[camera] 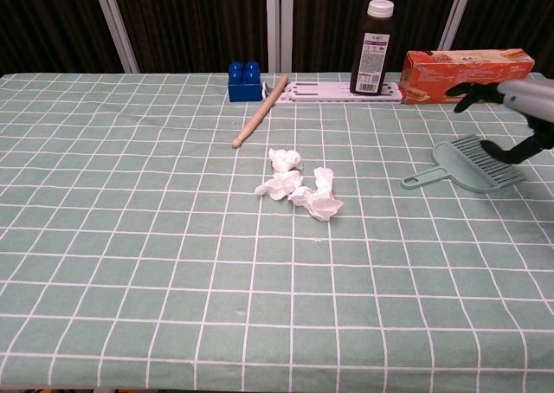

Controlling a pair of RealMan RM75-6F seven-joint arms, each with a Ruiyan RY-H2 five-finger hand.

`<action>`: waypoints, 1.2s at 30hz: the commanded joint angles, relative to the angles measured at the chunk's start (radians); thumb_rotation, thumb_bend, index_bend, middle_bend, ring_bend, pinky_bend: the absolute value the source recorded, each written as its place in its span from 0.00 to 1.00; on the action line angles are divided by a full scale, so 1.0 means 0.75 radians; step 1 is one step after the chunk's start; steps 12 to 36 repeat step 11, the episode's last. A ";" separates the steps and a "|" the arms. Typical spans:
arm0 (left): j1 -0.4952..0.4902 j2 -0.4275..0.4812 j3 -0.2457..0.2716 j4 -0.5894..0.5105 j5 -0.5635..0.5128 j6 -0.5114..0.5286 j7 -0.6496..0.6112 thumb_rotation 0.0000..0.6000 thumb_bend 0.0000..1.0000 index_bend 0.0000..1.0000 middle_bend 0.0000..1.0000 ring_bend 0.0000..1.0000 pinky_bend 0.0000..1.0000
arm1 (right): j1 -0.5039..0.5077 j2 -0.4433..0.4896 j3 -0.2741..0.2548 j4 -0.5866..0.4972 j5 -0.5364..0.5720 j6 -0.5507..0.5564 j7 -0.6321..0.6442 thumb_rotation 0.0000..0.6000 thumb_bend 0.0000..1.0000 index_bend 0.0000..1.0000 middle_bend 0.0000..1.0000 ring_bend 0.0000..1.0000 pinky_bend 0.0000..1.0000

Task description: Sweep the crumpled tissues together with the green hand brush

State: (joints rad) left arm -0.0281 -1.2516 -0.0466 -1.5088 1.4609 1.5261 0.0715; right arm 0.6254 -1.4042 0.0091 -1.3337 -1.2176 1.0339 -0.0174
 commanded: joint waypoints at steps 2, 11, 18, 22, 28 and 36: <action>-0.004 -0.008 0.002 0.016 0.006 -0.005 -0.013 1.00 0.00 0.12 0.08 0.04 0.00 | -0.247 0.187 -0.018 -0.211 -0.119 0.377 0.071 1.00 0.37 0.00 0.15 0.00 0.00; -0.006 -0.023 -0.001 0.014 0.033 0.026 0.019 1.00 0.00 0.12 0.08 0.04 0.00 | -0.582 0.297 -0.116 -0.339 -0.280 0.776 0.233 1.00 0.33 0.00 0.15 0.00 0.00; -0.006 -0.023 -0.001 0.014 0.033 0.026 0.019 1.00 0.00 0.12 0.08 0.04 0.00 | -0.582 0.297 -0.116 -0.339 -0.280 0.776 0.233 1.00 0.33 0.00 0.15 0.00 0.00; -0.006 -0.023 -0.001 0.014 0.033 0.026 0.019 1.00 0.00 0.12 0.08 0.04 0.00 | -0.582 0.297 -0.116 -0.339 -0.280 0.776 0.233 1.00 0.33 0.00 0.15 0.00 0.00; -0.006 -0.023 -0.001 0.014 0.033 0.026 0.019 1.00 0.00 0.12 0.08 0.04 0.00 | -0.582 0.297 -0.116 -0.339 -0.280 0.776 0.233 1.00 0.33 0.00 0.15 0.00 0.00; -0.006 -0.023 -0.001 0.014 0.033 0.026 0.019 1.00 0.00 0.12 0.08 0.04 0.00 | -0.582 0.297 -0.116 -0.339 -0.280 0.776 0.233 1.00 0.33 0.00 0.15 0.00 0.00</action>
